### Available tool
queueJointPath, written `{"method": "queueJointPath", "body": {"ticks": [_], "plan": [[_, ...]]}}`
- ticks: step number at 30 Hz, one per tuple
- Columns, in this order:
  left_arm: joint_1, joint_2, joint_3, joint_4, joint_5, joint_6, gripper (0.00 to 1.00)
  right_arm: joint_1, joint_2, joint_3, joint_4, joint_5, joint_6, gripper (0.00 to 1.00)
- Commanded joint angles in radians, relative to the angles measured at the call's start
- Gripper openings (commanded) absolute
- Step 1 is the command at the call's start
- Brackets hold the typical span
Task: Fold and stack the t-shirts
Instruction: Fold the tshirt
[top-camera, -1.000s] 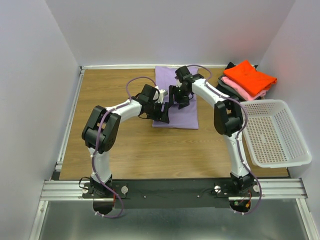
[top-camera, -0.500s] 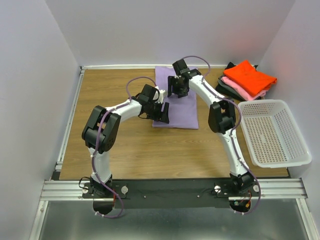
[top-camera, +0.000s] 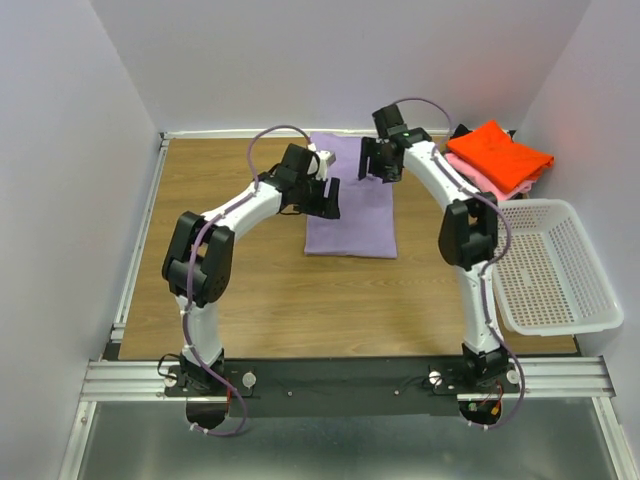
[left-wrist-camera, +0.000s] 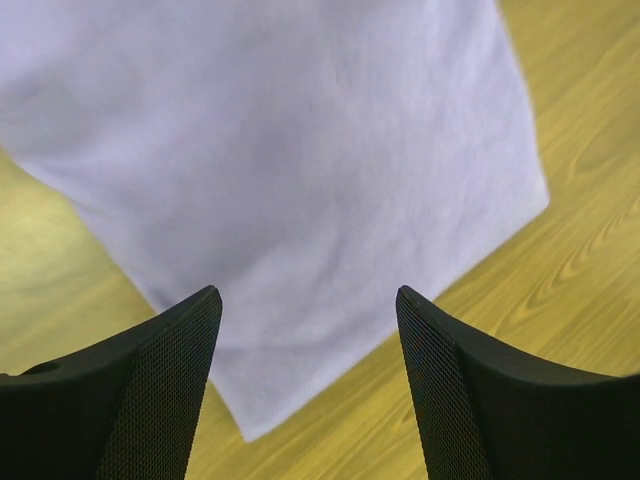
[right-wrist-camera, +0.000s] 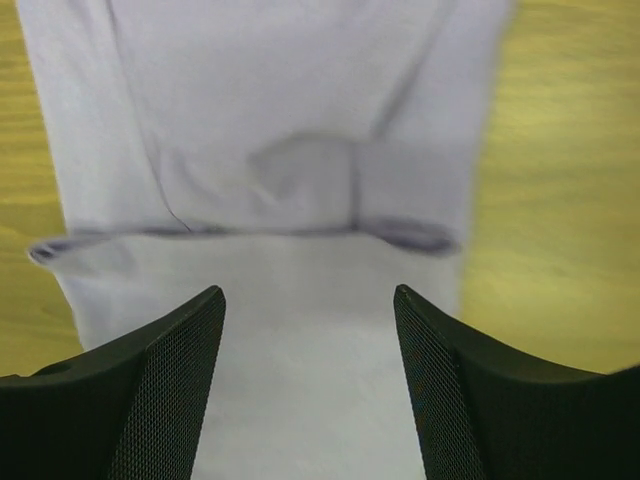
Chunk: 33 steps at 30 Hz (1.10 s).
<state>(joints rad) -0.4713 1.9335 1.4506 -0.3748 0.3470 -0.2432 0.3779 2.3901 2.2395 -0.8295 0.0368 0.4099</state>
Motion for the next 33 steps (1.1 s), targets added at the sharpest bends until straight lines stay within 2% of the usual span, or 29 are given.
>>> {"method": "queueJointPath", "body": {"ticks": [1, 4, 5, 11, 19, 25, 33], "plan": [[0.043, -0.059, 0.036, -0.026, -0.085, -0.016, 0.79, -0.039, -0.207, -0.177, 0.001, -0.008, -0.084, 0.75], [0.065, -0.073, 0.007, -0.042, -0.118, -0.018, 0.79, -0.050, -0.296, -0.326, 0.003, -0.029, -0.117, 0.75], [0.068, -0.073, -0.002, -0.056, -0.137, -0.015, 0.79, -0.054, -0.348, -0.430, 0.003, -0.031, -0.118, 0.75], [0.069, -0.093, -0.125, -0.085, -0.183, -0.001, 0.78, -0.054, -0.468, -0.766, 0.007, -0.176, -0.115, 0.72], [0.074, -0.088, -0.179, -0.099, -0.144, 0.054, 0.77, -0.056, -0.440, -0.816, 0.024, -0.262, -0.145, 0.66], [0.077, -0.084, -0.188, -0.095, -0.121, 0.067, 0.74, -0.056, -0.425, -0.834, 0.018, -0.239, -0.102, 0.63], [0.080, -0.099, -0.193, -0.099, -0.123, 0.081, 0.75, -0.056, -0.430, -0.946, 0.046, -0.245, -0.079, 0.62]]}}
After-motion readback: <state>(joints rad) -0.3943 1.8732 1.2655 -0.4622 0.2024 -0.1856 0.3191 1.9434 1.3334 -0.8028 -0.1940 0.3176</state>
